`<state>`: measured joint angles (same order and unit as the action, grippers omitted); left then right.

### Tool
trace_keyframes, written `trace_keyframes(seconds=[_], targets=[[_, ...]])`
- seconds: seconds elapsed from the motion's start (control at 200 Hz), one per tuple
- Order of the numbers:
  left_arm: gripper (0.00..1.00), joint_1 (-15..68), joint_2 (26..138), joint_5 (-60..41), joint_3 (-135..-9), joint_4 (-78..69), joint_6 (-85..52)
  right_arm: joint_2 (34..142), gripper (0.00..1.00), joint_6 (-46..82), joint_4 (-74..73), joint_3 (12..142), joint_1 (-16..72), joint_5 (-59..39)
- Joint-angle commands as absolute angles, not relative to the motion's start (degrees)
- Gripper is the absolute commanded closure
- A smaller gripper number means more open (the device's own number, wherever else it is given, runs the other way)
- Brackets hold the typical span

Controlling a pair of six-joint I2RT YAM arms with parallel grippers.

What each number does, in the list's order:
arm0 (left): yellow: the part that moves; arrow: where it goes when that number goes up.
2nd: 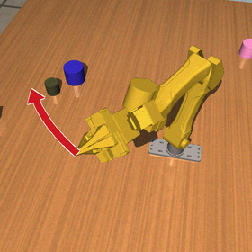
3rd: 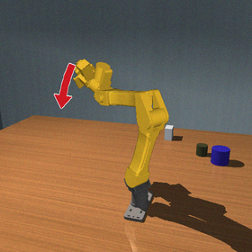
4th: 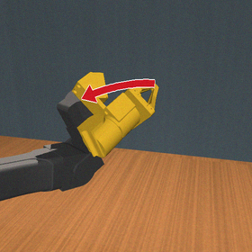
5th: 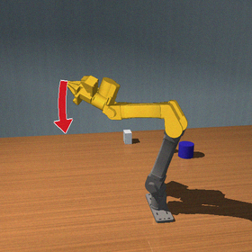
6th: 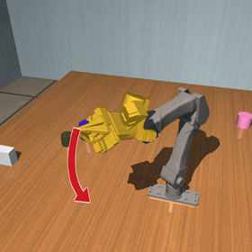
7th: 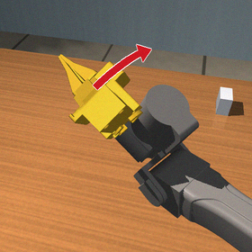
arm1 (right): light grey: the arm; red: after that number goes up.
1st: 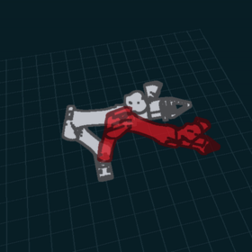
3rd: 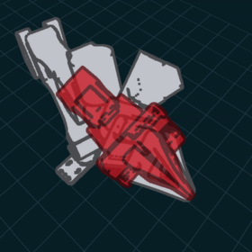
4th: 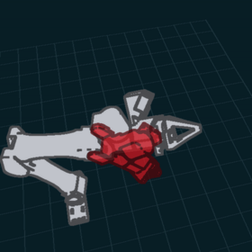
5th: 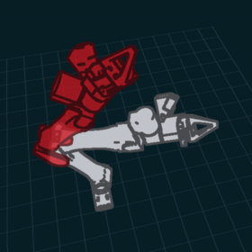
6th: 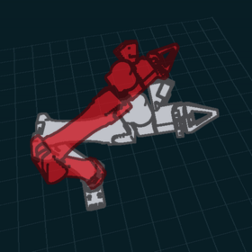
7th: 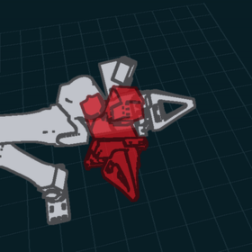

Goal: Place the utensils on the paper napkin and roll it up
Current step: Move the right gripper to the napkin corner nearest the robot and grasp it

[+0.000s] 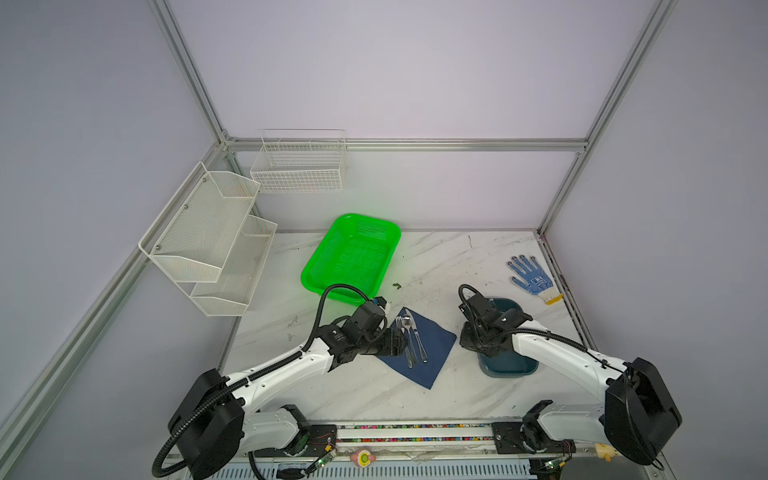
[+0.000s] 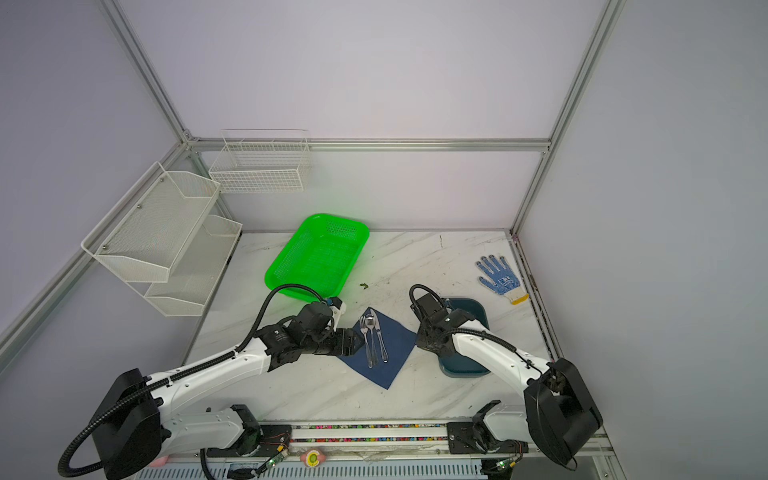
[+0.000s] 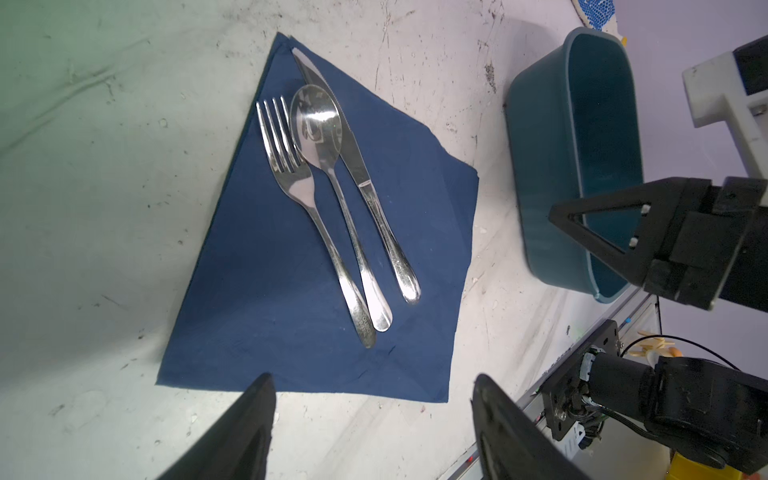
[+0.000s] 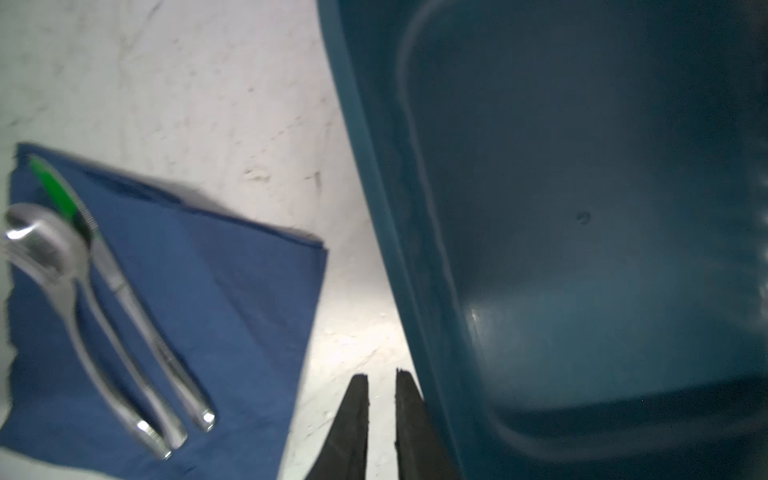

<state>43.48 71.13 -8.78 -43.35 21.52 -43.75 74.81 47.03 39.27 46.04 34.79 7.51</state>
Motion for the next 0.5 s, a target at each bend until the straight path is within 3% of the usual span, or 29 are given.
trace_keyframes(seconds=[0.0,0.125,0.265,0.495], targets=[[0.26,44.3,69.6,-8.2,-40.3,20.4,-45.4,74.2,0.82,48.2,42.1,46.4,34.6,14.5],[0.27,45.1,69.2,-7.3,-39.3,20.3,-45.3,68.0,0.81,44.1,33.0,44.1,36.1,2.0],[0.28,46.1,67.9,-6.1,-38.0,19.6,-46.1,59.4,0.74,45.8,22.1,37.6,40.0,-12.9],[0.30,46.7,67.6,-5.0,-36.2,16.5,-47.3,61.8,0.73,55.7,16.9,33.4,55.9,-12.3]])
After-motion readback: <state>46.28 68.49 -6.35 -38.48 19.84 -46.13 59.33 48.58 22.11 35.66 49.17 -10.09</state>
